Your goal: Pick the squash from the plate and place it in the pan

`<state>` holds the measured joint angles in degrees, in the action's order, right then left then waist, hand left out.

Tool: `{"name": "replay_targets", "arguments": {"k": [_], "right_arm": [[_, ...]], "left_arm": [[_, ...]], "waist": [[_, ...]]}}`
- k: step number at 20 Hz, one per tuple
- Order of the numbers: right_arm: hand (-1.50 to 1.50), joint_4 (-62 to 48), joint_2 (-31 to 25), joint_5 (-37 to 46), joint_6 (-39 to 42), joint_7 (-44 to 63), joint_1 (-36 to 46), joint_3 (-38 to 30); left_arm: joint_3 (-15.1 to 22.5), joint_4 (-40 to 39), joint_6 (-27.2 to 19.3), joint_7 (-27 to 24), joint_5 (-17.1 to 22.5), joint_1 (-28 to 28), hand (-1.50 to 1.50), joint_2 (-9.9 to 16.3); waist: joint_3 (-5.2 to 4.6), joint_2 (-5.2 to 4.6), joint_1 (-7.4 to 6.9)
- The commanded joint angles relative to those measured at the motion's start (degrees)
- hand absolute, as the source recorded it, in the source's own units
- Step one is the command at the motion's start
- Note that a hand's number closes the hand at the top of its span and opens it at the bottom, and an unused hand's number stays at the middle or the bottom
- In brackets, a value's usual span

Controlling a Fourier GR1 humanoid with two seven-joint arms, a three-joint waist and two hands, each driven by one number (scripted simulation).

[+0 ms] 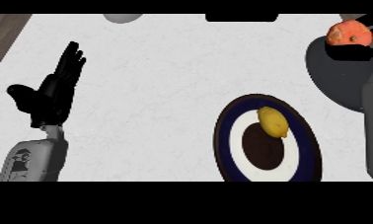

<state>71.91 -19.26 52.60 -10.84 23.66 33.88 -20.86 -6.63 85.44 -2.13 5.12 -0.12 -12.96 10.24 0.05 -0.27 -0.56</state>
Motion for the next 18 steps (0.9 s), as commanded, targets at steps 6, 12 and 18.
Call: {"name": "replay_targets", "arguments": {"k": [6, 12, 18], "right_arm": [[1.50, -29.1, -12.0, 2.0, -14.3, -16.9, 2.1, -7.1], [1.50, -44.7, -15.5, -2.6, -20.7, -27.1, 4.3, -12.7], [-1.50, -52.9, -18.7, -8.1, -13.7, -30.3, 7.8, -17.2]], "left_arm": [[1.2, -2.6, -2.3, 0.9, -1.8, -5.2, 0.00, -1.7], [0.0, -1.2, 1.3, 1.7, 0.9, -4.4, 0.00, 0.4], [2.4, -1.7, -0.5, -1.4, -1.4, -3.0, 0.00, -2.3]], "waist": [[0.15, -0.91, -1.34], [0.28, -1.10, -2.45], [0.40, -1.59, -3.21]]}}
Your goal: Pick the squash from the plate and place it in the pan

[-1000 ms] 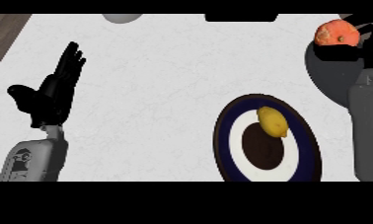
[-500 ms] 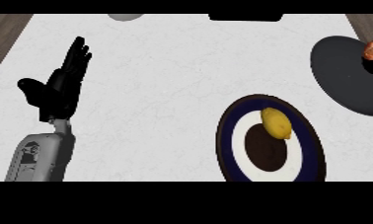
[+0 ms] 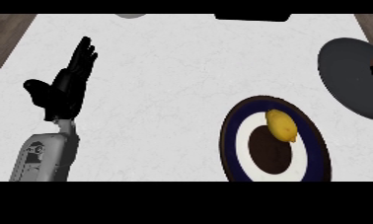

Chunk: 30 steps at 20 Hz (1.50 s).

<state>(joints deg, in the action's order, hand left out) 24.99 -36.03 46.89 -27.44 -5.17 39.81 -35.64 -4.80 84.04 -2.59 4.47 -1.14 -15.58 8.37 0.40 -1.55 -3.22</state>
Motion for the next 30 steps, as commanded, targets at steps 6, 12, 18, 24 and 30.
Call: {"name": "replay_targets", "arguments": {"k": [6, 12, 18, 24, 30], "right_arm": [[-1.50, -10.6, 0.1, -9.0, 14.6, -8.3, 1.5, -6.6], [-1.50, -10.2, -1.8, -12.4, 11.3, -16.6, 0.6, -10.3], [-1.50, -9.2, 0.8, -22.1, 13.2, -27.8, -2.3, -18.1], [-1.50, -7.3, -2.4, -27.5, 30.8, -29.3, -7.5, -18.3], [-1.50, 3.1, 2.2, -31.6, 38.5, -31.4, -15.9, -17.7]], "left_arm": [[-0.9, -1.5, 0.7, 0.5, 1.1, -2.1, 0.00, 0.3], [0.2, 1.0, 0.4, -0.3, 0.2, 1.3, 0.00, -0.2], [-0.8, -2.4, -0.3, -0.2, -0.1, -0.4, 0.00, 0.0], [-3.1, -0.7, 1.3, -0.9, 1.3, 2.9, 0.00, 2.3], [-2.7, -0.9, -0.7, -0.2, 0.0, 2.8, 0.00, 1.3]], "waist": [[0.20, -0.49, -0.22], [0.17, 0.02, -0.54], [-0.11, 0.81, 2.13], [-0.42, 1.74, 3.59], [-0.66, 2.37, 5.44]]}}
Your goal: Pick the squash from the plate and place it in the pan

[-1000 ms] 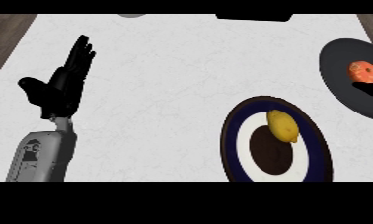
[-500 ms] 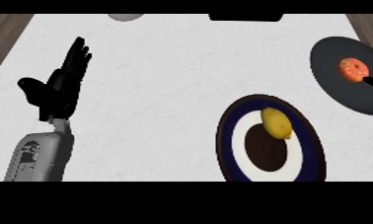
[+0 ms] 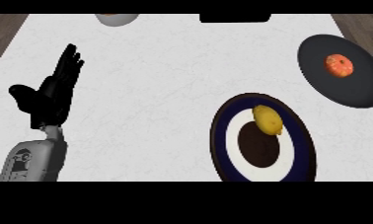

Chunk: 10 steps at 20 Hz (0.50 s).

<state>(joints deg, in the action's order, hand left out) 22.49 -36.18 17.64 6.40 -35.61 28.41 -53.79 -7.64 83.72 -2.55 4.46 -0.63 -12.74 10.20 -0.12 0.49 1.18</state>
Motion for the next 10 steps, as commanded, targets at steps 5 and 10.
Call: {"name": "replay_targets", "arguments": {"k": [5, 10], "right_arm": [[-1.50, 16.5, 1.7, -6.5, 11.8, 3.6, -13.0, -1.1], [-1.50, 33.6, 10.7, -8.3, 12.6, 9.7, -20.7, 0.3]], "left_arm": [[-1.5, 2.7, 0.9, 1.5, 1.4, 1.6, 0.00, 1.5], [0.6, 2.3, -1.7, 1.3, -1.5, 1.4, 0.00, -0.7]], "waist": [[-0.22, 0.53, 1.46], [-0.23, 0.29, 1.20]]}}
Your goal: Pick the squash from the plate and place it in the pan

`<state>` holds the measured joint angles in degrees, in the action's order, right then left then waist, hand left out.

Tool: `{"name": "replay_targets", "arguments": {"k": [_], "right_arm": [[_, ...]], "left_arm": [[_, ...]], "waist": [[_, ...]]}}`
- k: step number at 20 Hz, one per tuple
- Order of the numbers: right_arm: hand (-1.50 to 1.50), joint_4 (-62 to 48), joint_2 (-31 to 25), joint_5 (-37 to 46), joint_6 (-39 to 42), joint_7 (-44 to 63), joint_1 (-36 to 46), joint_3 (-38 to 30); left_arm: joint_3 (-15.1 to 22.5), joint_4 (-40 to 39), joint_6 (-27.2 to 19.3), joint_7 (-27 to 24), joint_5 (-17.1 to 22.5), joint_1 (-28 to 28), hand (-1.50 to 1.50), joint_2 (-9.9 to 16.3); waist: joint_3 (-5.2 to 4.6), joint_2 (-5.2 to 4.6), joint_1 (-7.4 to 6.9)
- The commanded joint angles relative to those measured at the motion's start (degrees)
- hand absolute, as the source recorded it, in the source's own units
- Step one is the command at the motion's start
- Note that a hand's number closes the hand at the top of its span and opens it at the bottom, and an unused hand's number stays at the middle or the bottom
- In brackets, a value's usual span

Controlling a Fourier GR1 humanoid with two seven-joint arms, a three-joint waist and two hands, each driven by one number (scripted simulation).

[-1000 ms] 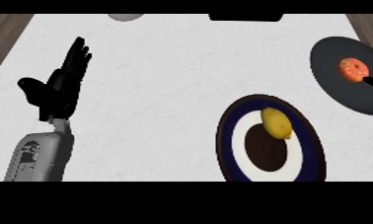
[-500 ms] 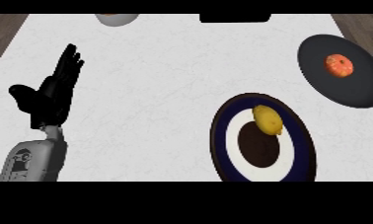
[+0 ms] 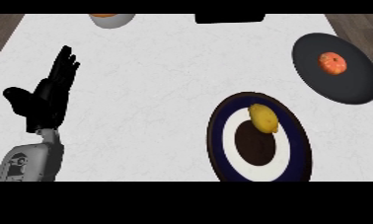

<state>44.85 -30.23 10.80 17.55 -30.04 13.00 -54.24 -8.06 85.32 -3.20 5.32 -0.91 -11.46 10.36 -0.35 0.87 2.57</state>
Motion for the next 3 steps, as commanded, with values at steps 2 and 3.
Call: {"name": "replay_targets", "arguments": {"k": [2, 3], "right_arm": [[-1.50, 20.0, 7.4, -3.2, 2.4, 7.8, -10.1, 0.2], [-1.50, 24.4, 8.2, -3.0, 0.8, 13.3, -8.0, 1.2]], "left_arm": [[0.4, -0.3, -0.3, 0.4, 0.0, -1.0, 0.00, -0.7], [0.2, 1.1, 0.9, 0.9, 0.9, -0.6, 0.00, -0.2]], "waist": [[0.07, -0.32, -0.50], [0.05, -0.31, -0.97]]}}
